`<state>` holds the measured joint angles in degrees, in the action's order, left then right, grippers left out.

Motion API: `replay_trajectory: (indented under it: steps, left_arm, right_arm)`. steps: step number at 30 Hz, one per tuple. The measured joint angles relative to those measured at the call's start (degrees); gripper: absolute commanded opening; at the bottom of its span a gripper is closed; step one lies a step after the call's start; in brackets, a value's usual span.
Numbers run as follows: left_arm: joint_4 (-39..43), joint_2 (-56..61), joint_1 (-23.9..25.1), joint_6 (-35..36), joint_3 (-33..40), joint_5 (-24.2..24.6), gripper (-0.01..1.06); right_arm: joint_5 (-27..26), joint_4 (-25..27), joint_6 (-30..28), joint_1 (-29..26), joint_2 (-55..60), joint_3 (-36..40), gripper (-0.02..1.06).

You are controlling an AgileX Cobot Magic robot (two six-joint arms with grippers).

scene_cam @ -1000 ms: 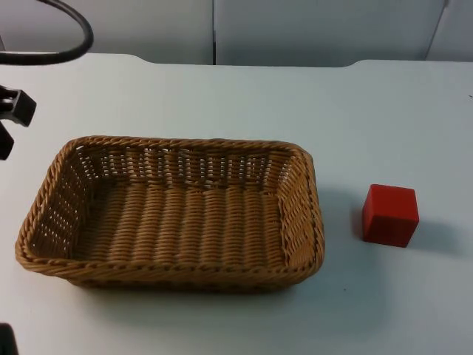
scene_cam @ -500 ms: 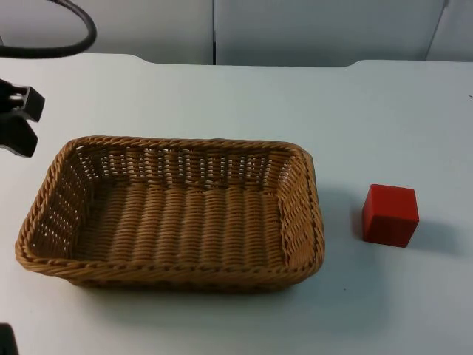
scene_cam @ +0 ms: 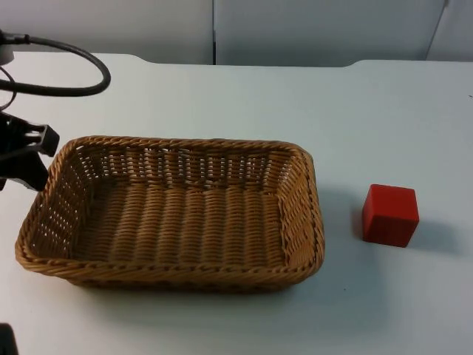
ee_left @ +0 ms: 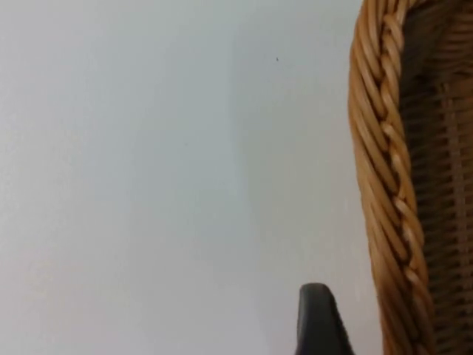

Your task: Pick up the basket with the left hand and place the cube into the basket with the right hand.

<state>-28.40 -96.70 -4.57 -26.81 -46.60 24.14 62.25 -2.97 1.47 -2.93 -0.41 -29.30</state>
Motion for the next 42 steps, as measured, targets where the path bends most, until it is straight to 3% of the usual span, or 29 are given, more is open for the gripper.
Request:
replay_trajectory:
  steps: [12,42]
  left_arm:
    - [-1.9,-4.3,-3.6,-2.5,-2.2,-0.6,0.49]
    - [1.1,-13.3,-3.6,-1.5,-5.2,-1.7,0.49]
  right_arm:
    - [0.0,0.0,0.0,0.0,0.0,0.0,0.0]
    - [0.0,0.0,0.0,0.0,0.0,0.0,0.0]
